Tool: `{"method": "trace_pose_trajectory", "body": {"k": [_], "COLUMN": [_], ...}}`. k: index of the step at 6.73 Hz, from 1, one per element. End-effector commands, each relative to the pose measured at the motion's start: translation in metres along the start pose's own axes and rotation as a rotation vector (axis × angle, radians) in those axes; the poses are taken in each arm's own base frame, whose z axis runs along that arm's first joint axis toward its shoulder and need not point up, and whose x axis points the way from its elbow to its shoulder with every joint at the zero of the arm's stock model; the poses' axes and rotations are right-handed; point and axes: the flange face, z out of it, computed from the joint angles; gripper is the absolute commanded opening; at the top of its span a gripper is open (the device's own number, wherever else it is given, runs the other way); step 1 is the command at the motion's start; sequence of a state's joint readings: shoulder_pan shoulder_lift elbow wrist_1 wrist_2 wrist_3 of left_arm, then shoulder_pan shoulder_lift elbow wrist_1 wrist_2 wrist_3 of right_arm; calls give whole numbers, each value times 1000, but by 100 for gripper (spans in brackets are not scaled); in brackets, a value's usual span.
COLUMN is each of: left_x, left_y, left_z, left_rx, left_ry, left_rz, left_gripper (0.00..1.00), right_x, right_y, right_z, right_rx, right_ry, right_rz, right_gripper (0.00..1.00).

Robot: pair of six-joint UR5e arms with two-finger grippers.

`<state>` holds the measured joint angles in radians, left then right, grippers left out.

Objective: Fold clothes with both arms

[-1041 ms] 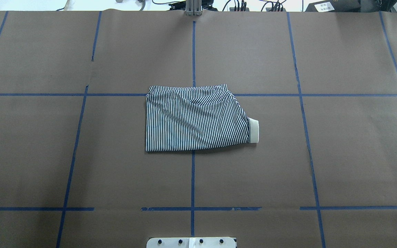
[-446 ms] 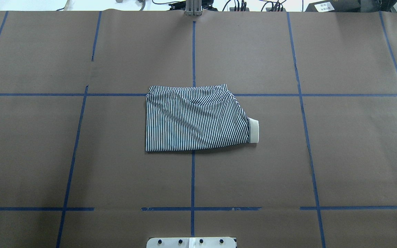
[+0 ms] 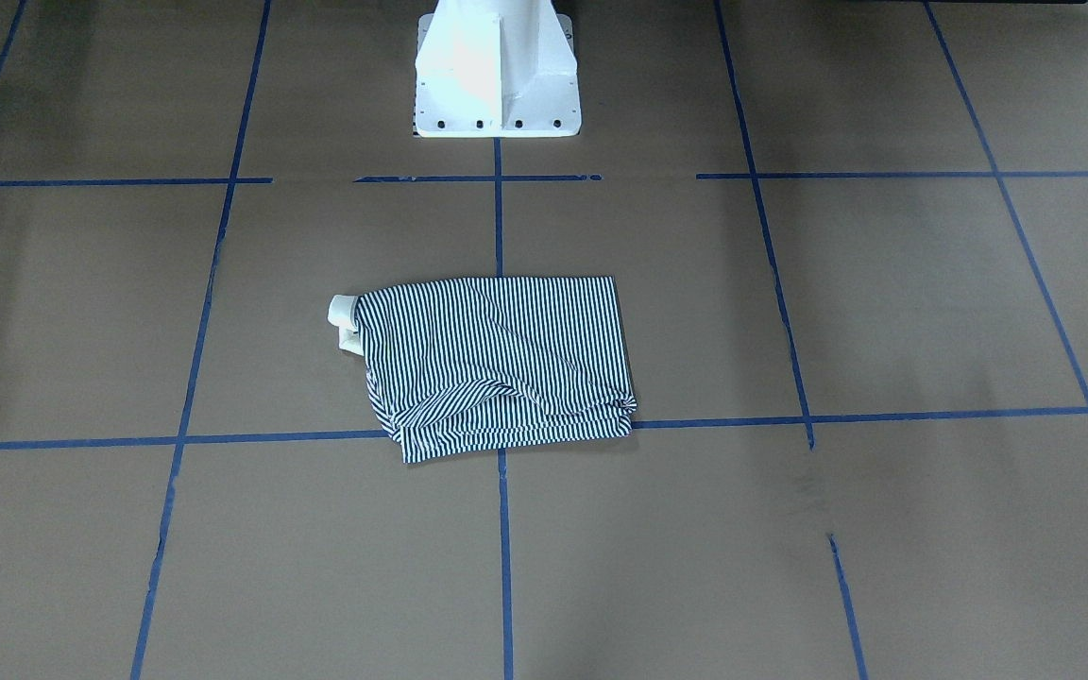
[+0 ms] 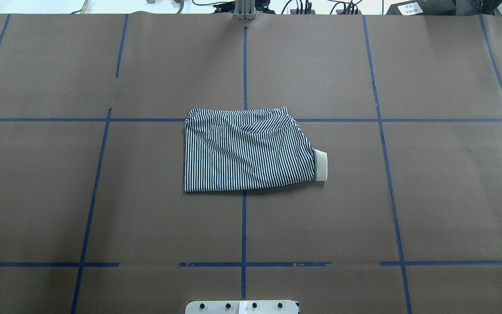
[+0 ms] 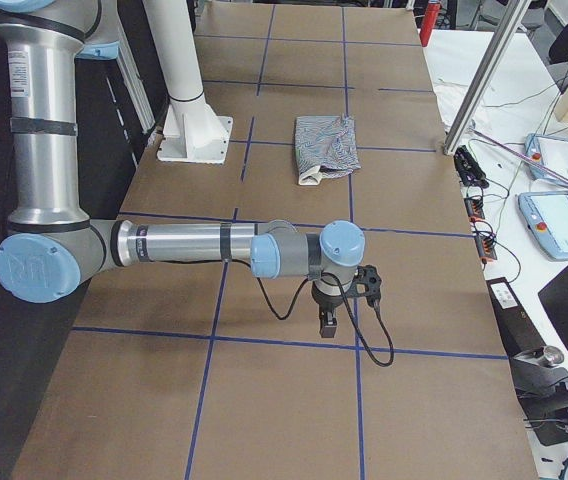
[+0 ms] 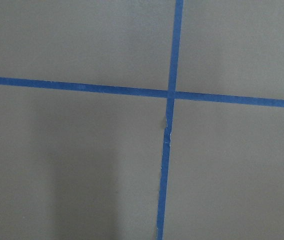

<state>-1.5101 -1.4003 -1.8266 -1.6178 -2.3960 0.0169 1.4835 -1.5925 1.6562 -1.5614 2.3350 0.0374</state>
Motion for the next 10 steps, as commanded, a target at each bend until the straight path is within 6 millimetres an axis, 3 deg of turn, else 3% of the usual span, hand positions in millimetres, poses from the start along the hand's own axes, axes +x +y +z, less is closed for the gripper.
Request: {"method": "trace_pose_trajectory", "body": {"k": [1,5,10], "left_x": [2,7,-4], "left_y": [-2,-9,-4], "left_z": [-1,-6,-1], "left_rx": [3,17,1], "left_ry": [2,3,-2], "left_rz": [5,19,-19], "left_gripper": [100,100,100], "right_x": [-16,-44,-41], "right_y": [-4,-7,-2], "right_z": [-17,-31,-27], "right_rx": [29,1,-11], "right_ry": [4,77,79], "right_rz": [-22,-32,-24], "right_gripper": [100,100,100]}}
